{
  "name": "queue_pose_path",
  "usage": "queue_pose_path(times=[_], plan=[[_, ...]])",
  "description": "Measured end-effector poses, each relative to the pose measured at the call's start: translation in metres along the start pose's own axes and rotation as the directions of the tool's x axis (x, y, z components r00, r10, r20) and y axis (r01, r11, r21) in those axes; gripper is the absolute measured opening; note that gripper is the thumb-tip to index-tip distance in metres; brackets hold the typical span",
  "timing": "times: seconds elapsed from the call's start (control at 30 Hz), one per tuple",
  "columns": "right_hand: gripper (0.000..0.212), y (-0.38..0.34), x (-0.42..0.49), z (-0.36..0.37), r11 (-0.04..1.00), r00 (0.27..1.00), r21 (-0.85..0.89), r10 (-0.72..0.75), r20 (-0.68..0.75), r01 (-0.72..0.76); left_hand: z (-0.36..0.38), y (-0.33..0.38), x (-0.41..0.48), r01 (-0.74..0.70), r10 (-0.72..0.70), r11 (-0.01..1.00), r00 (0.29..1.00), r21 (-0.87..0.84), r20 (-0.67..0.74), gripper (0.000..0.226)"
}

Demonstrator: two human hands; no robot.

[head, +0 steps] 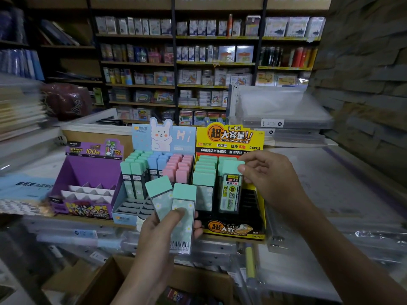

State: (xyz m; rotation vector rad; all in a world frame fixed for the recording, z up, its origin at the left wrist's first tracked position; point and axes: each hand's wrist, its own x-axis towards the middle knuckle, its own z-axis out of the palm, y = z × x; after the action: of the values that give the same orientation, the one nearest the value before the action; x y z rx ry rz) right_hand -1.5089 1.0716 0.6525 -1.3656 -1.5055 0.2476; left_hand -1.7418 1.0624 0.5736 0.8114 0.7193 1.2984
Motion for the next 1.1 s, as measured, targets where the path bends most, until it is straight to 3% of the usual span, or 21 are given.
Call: queue_pose_path(times=[0.23,0.47,0.7,0.9,1.1], plan=[[0.012,0.0009,0.0006,0.0001,1.0,0.999,-0.002,-0.025,-0.045,0.025,-0.0002,-0.0016,0.0011,0.003,-0.003,1.0,1.0,0.01,0.007,0.023],[0.012,-0.0007,0.0,0.0002,1.0,1.0,0.012,-0.016,0.0,0.016,0.0035,-0.0024,0.0015,0.005,-0.005,1.0,1.0,0.003,0.009,0.019],[0.018,0.0015,-0.0013,0.0042,0.992,0.997,-0.107,-0.066,-0.051,0.06,0.003,-0.0021,0.0016,0.002,-0.002,1.0,1.0,0.02,0.009,0.017],[0.017,-0.002,-0.0022,0.0042,0.961,0.988,-0.228,-0.156,0.017,0.156,0.004,-0.0005,0.0001,-0.014,0.013,0.999,1.0,0.035,0.016,0.015],[0.013,-0.0028,-0.0034,0.0072,0.946,0.984,-0.269,-0.172,0.056,0.181,0.0053,-0.0003,-0.0017,0.003,-0.004,0.999,0.999,0.036,0.045,0.033]])
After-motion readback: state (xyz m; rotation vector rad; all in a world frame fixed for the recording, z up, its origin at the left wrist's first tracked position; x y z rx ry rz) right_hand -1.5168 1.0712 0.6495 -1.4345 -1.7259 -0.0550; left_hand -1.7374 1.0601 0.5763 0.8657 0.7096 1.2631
